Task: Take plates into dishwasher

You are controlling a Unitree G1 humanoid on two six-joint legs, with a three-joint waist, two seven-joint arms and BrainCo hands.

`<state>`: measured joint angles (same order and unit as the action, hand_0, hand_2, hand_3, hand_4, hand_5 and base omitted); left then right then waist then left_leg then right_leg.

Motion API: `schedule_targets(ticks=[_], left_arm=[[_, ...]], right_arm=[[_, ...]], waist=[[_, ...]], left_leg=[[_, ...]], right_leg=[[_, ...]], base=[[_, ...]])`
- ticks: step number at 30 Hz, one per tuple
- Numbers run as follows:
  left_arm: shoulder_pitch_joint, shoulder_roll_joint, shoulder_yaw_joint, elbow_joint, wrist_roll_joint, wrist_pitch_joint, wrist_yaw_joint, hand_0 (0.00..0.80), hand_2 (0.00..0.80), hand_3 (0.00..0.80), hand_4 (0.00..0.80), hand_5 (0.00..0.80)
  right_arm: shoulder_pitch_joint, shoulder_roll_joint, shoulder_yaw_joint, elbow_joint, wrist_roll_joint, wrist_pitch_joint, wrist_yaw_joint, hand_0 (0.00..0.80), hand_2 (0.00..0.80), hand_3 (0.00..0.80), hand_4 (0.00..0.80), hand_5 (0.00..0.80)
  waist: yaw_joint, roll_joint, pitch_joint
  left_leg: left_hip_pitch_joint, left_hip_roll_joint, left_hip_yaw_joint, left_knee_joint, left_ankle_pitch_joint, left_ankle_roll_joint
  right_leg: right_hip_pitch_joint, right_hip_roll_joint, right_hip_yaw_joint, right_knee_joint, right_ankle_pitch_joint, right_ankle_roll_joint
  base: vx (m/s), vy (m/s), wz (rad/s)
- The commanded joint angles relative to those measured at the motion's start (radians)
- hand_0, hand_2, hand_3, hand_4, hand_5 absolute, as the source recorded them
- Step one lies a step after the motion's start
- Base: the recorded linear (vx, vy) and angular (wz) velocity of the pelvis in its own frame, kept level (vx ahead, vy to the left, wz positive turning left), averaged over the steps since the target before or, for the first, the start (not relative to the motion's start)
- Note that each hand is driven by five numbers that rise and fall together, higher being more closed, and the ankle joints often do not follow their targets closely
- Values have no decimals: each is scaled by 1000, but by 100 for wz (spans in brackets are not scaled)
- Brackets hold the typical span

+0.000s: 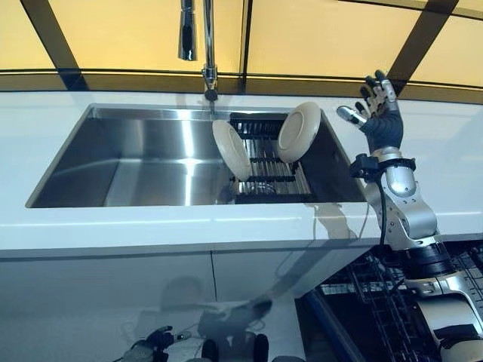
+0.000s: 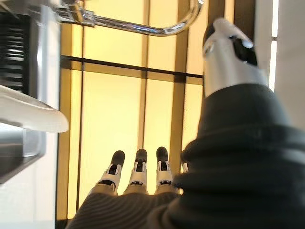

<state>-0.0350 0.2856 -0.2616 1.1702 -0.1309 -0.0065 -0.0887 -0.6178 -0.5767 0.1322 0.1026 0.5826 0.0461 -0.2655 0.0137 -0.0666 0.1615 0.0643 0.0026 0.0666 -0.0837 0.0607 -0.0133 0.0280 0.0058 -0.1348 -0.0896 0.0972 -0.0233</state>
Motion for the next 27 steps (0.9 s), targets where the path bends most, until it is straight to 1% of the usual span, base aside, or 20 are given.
schedule_targets(ticks=[1, 3, 6, 9, 12, 19, 27], left_arm=[[-56, -6, -36, 48, 25, -25, -12, 0, 0, 0, 0, 0], [-54, -7, -39, 44, 29, -23, -14, 0, 0, 0, 0, 0], [-60, -8, -50, 42, 27, -17, -11, 0, 0, 0, 0, 0], [-65, -7, -54, 45, 18, -13, -10, 0, 0, 0, 0, 0], [-65, -7, -57, 50, 14, -9, -9, 0, 0, 0, 0, 0], [-66, -5, -73, 69, -2, -19, -7, 0, 0, 0, 0, 0], [-46, -6, -71, 69, -8, -24, -1, 0, 0, 0, 0, 0]], right_arm=[[-112, -2, 20, 49, 5, 17, 15, 0, 0, 0, 0, 0], [-109, 1, 28, 54, 15, 40, 2, 0, 0, 0, 0, 0], [-98, 11, 29, 75, 73, 86, -6, 0, 0, 0, 0, 0], [-91, 13, 27, 106, 124, 127, 12, 0, 0, 0, 0, 0], [-75, 15, 29, 128, 158, 146, 23, 0, 0, 0, 0, 0], [-64, 24, 27, 198, 208, 141, 29, 0, 0, 0, 0, 0], [-8, 51, 7, 174, 220, 147, 38, 0, 0, 0, 0, 0]], waist=[[22, -6, -60], [24, -4, -60], [19, -2, -62], [13, -1, -66], [8, -2, -70], [2, 0, -72], [-6, 7, -69]], left_leg=[[2, -41, 12, -4, -89, 62], [7, -41, 9, -4, -91, 60], [13, -42, 4, -4, -94, 58], [20, -45, 0, -4, -101, 58], [27, -47, 2, -4, -106, 61], [39, -52, 4, -4, -116, 68], [44, -56, 9, -4, -123, 74]], right_leg=[[34, 11, -16, 2, -96, 18], [41, 11, -22, 2, -101, 16], [48, 12, -18, 2, -106, 13], [55, 13, -15, 2, -110, 11], [63, 12, -17, 2, -113, 11], [76, 11, -14, 2, -116, 10], [78, 11, -1, 2, -114, 14]], base=[[61, -52, 15], [63, -33, 12], [59, -2, 2], [65, 18, 2], [57, 18, 0], [39, 29, 1], [7, 8, 0]])
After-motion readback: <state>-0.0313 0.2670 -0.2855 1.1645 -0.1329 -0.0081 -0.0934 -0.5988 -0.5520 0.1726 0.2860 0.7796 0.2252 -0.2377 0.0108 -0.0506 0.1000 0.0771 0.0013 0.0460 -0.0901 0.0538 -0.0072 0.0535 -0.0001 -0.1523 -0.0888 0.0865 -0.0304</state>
